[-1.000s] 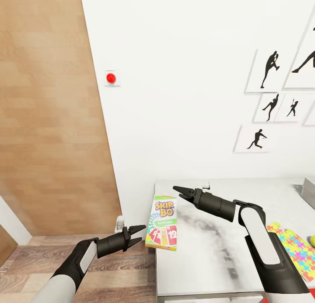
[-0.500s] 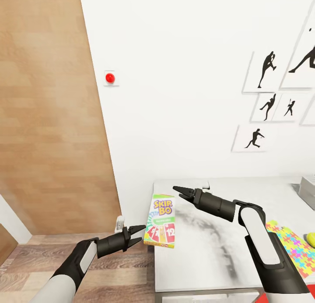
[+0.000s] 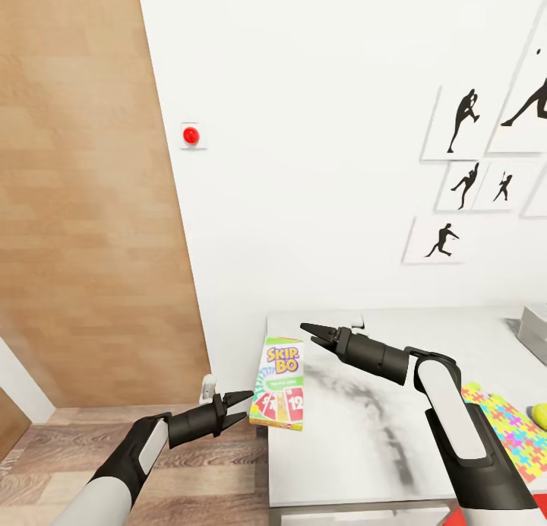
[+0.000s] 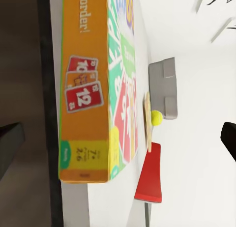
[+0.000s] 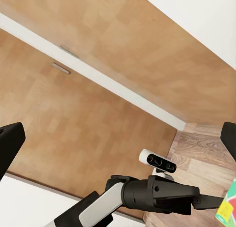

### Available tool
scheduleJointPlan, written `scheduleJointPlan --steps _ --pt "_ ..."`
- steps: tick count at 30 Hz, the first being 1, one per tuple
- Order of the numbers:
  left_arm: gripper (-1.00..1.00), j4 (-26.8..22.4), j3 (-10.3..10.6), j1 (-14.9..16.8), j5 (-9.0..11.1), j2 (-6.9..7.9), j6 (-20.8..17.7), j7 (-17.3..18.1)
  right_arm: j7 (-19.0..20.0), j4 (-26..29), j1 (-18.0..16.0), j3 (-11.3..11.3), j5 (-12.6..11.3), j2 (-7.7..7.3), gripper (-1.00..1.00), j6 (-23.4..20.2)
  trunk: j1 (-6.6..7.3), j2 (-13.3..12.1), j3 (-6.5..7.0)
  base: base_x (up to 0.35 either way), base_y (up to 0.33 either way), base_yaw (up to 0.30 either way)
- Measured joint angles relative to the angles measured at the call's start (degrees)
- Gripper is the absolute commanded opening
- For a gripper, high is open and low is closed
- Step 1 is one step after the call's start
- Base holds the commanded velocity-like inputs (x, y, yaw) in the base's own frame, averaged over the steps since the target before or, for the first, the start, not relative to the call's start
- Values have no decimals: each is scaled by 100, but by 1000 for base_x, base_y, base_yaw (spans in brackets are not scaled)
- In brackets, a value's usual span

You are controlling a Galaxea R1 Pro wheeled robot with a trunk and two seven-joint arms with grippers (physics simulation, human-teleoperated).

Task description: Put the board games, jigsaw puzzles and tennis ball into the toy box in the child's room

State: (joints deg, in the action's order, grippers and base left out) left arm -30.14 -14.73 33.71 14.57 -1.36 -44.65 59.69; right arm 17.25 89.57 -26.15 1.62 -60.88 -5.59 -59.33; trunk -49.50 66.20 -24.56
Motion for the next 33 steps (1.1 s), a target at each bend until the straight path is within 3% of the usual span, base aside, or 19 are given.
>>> scheduleJointPlan --steps 26,33 --pt "100 0 -1 0 -1 0 0 -20 0 0 0 -3 0 0 100 0 0 0 0 0 -23 0" --pt "100 0 -1 0 1 0 -5 -128 0 0 0 1 0 0 100 0 -132 241 -108 0 0 0"
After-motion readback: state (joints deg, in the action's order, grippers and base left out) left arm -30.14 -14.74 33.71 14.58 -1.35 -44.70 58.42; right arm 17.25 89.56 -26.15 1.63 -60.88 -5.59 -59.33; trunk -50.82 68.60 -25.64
